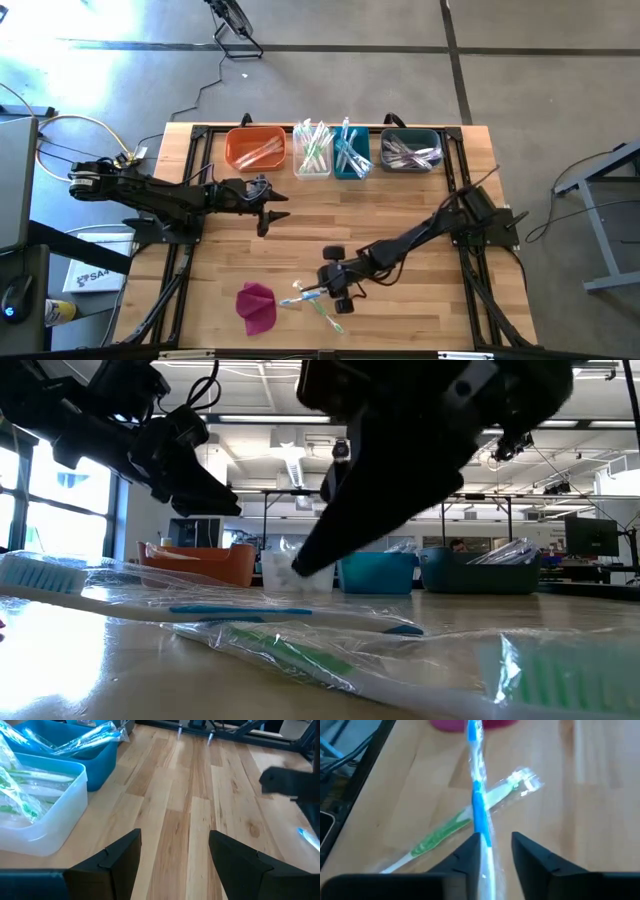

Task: Pick & Place Toothbrushes
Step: Put the blue toothbrush into the blue bin

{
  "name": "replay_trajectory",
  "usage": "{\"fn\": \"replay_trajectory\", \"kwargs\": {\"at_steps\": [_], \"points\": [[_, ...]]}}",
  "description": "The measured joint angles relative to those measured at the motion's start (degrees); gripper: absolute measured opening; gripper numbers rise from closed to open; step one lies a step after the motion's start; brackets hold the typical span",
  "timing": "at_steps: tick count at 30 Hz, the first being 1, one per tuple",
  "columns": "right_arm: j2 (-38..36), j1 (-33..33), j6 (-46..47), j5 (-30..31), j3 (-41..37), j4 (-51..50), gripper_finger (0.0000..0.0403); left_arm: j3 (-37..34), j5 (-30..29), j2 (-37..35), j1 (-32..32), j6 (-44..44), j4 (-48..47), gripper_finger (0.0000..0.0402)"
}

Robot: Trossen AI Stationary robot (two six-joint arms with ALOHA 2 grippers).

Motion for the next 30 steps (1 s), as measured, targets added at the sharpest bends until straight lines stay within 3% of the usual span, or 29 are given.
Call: {"fn": "replay_trajectory", "kwargs": {"at_steps": [6,13,21,30], "points": [[3.17,-0.02,0.24,-2.01,0.11,2.36,0.0158,0.0,0.02,0.0,0.0,0.0,-0.74,0.0228],[4.8,-0.03,0.22,-2.09,0.14,2.65,0.0177,0.0,0.09,0.0,0.0,0.02,-0.72,0.0228],[5.73,-0.14,0.16,-1.81,0.22,3.26,0.0147,0.0,0.09,0.02,0.0,0.02,-0.74,0.0228],[5.9,-0.23,-0.2,-1.74,0.15,3.76,0.0067,-0.01,0.07,0.02,0.0,0.02,-0.74,0.0228]]}}
